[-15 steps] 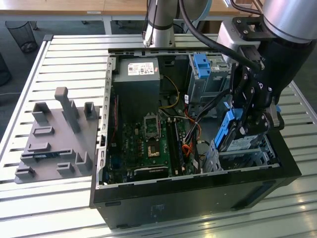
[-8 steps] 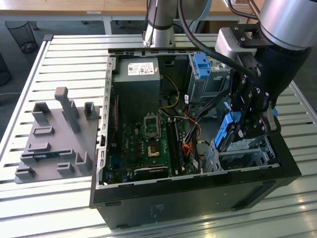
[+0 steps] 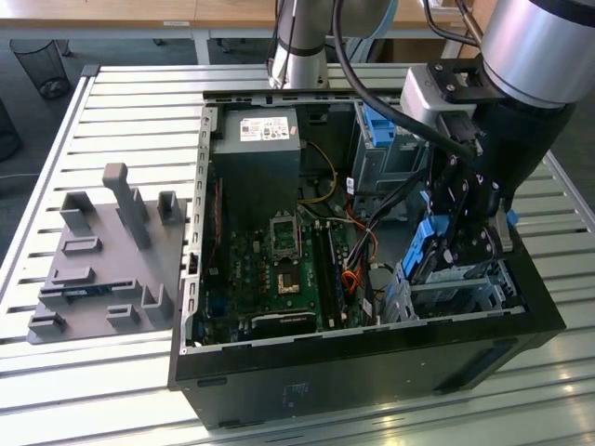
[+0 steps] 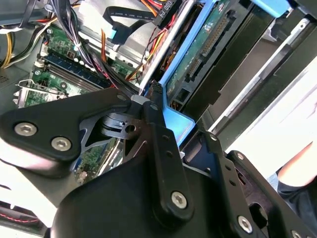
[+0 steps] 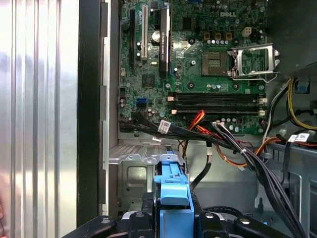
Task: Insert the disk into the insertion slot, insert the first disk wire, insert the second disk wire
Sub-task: 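Insert the disk into the insertion slot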
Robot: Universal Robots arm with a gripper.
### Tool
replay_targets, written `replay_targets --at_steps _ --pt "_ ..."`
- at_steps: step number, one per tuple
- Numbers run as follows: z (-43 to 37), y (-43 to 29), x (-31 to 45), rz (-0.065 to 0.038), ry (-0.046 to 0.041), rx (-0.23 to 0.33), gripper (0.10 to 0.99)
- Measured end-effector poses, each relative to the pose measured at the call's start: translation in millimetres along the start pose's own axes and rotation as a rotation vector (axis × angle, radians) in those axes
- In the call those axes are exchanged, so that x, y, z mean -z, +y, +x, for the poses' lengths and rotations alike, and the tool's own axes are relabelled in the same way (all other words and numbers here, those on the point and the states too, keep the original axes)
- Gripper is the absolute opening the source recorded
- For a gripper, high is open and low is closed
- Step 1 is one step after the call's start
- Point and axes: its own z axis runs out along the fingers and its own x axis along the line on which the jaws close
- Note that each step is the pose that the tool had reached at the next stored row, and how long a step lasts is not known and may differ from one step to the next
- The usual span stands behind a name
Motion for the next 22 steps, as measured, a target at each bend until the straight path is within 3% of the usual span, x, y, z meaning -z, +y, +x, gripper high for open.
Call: replay_targets --at_steps 6,8,9,14,17,20,21,22 --pt "0.0 0.0 -5.9 0.000 -0.0001 0.000 0.369" --pt "0.0 0.0 -7.1 0.000 0.0002 0.000 0.380" --pt "-0.1 0.0 -7.6 0.000 0.0001 0.000 0.443" --pt "0.0 0.0 -8.2 0.000 0.0001 0.000 0.443" --pt "-0.1 0.0 -9.2 0.000 -0.0002 0.000 0.365" --pt "0.0 0.0 -11.3 0.000 -0.0001 0.000 0.188" --pt "0.0 0.0 -12.1 0.000 0.0000 0.000 0.188" --pt "0.0 0.1 -12.8 0.000 0.0000 0.000 0.129"
